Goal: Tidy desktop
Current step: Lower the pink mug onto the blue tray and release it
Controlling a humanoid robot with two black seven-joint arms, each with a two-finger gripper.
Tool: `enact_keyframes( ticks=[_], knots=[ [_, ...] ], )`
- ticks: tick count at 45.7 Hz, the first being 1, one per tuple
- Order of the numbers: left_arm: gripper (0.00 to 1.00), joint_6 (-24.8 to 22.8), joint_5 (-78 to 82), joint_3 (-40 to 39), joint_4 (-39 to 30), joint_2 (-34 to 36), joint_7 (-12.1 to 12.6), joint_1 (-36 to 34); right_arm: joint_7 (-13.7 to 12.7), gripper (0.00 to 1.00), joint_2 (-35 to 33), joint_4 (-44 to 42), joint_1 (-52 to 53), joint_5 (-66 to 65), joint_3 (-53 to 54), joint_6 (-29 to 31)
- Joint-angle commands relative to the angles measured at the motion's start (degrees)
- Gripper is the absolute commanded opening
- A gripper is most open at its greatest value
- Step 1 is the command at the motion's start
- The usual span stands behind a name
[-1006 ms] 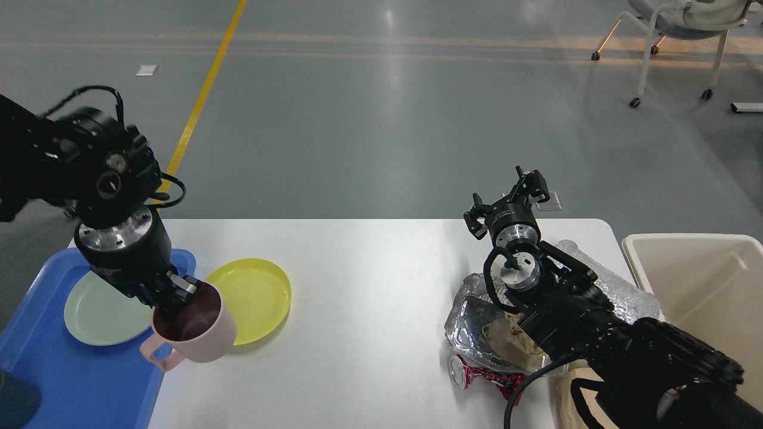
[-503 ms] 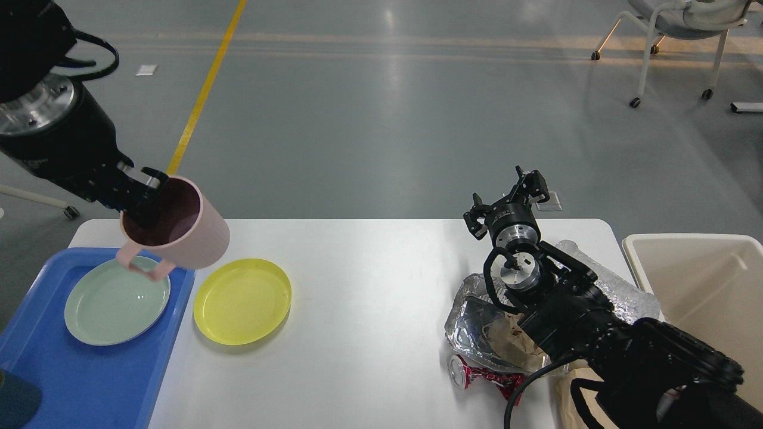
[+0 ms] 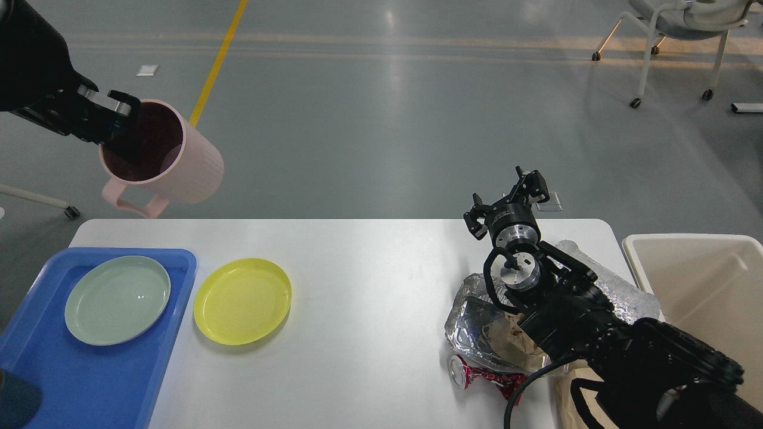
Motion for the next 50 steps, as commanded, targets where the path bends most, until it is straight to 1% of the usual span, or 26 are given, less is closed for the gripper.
enact_keyframes(
  ticks=[1,6,13,17,23,31,37,44,50],
  knots=[
    [0.0,0.0,0.3,1.0,1.2,-0.2,0.4,6.3,0.0,1.0,0.0,0.0,0.0,0.0,0.0,0.0],
    [0.0,0.0,0.3,2.8,3.4,-0.3,0.5,13.6,0.0,1.0,0.0,0.0,0.0,0.0,0.0,0.0],
    [0.0,0.0,0.7,5.5,7.4,-0.4,0.5,26.2,0.0,1.0,0.1,0.0,0.0,0.0,0.0,0.0],
    [0.0,0.0,0.9,6.3,9.6,-0.5,0.5,32.1,0.0,1.0,0.0,0.0,0.0,0.0,0.0,0.0],
    [0.0,0.0,0.8,7.3,12.8,-1.6,0.1,38.2,0.1,1.0,0.0,0.0,0.0,0.0,0.0,0.0],
    [0.0,0.3,0.5,8.5,14.7,-3.4,-0.3,44.1,0.1,1.0,0.0,0.0,0.0,0.0,0.0,0.0],
    [0.0,5.8,0.5,8.8,15.2,-4.2,-0.3,48.4,0.0,1.0,0.1,0.0,0.0,0.0,0.0,0.0],
    [0.0,14.0,0.5,8.8,16.3,-4.6,-0.3,53.3,0.0,1.0,0.0,0.0,0.0,0.0,0.0,0.0],
    [0.01,20.2,0.5,8.7,16.5,-5.5,-0.3,57.3,0.1,1.0,0.0,0.0,0.0,0.0,0.0,0.0]
  ],
)
